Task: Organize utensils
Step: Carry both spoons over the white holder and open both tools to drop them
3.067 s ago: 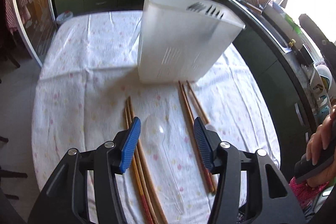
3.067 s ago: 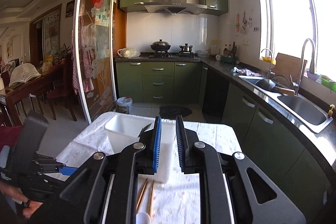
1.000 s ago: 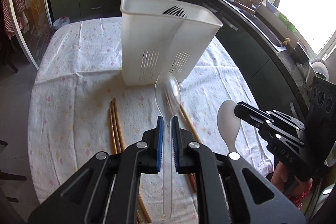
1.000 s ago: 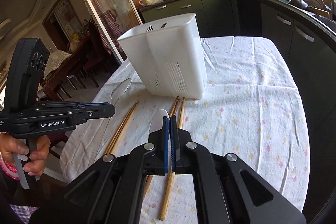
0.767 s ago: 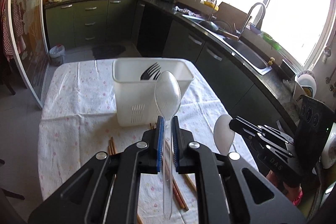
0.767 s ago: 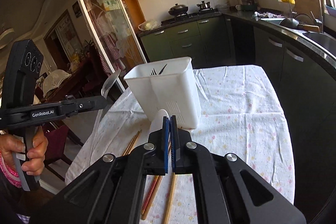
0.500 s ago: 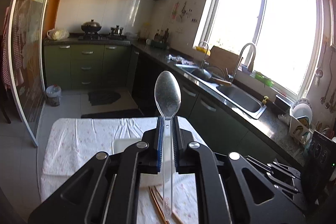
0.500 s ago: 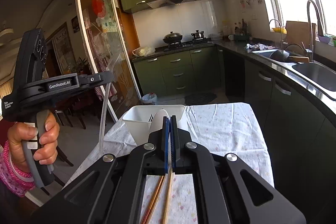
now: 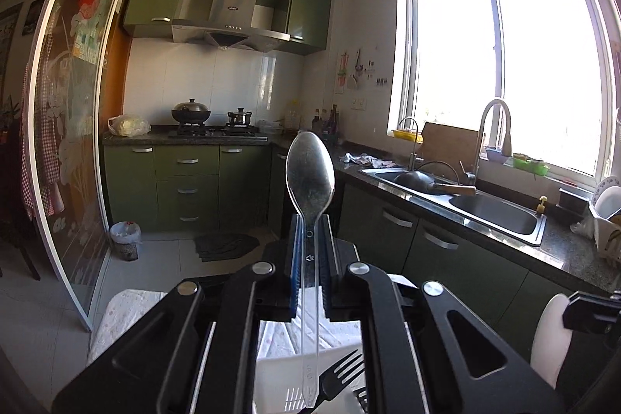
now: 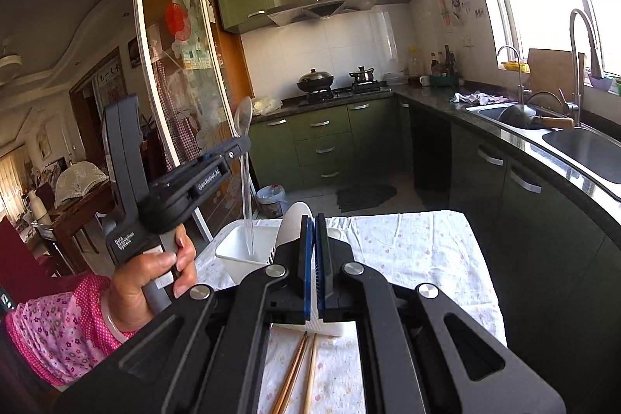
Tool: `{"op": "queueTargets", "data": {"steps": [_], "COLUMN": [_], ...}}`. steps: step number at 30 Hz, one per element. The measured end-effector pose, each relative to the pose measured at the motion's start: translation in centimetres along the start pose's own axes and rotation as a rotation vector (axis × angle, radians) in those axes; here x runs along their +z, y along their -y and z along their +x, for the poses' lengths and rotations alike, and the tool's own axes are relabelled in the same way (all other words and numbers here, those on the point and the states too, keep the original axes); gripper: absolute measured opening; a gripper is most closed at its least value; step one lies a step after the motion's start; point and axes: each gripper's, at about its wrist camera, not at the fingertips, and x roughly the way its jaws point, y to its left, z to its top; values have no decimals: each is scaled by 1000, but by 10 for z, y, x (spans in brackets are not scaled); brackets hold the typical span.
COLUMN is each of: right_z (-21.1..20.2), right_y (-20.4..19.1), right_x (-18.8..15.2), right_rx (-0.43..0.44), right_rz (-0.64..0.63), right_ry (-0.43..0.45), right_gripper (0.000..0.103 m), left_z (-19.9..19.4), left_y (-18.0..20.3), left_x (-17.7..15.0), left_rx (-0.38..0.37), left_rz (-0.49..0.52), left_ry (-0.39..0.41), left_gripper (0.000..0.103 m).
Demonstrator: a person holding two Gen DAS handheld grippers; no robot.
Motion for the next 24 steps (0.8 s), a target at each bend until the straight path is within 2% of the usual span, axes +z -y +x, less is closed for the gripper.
{"op": "queueTargets", "data": {"steps": [5,7,13,19,22,24], "right_z": [8,13,27,49,68,88], "right_y": [-2,-3,-8,-11,-13,-14], "right_x": [8,12,32,64,73,73], "right_rx": [-9,-18,-61,-184,-292,-336], "right_rz": [-5,-11,-20,-45,-82,-104], "right_ry": [8,12,63,195,275,283], "right_gripper": [2,2,2,3,3,3], "left_z": [7,5,-17,-66,-92,-105], "left_y": [-4,-6,-18,-37,-38,-39], "left_x": [-24,-29,-33,-43,-52,-57], "left_rx": [1,-7,-25,-35,-32,-33], "left_rz": [8,7,-35,-124,-105,-86], "left_ry": [-68,-85,-113,-131,-128,-131], "left_gripper": [9,24,30,36,38,40]}}
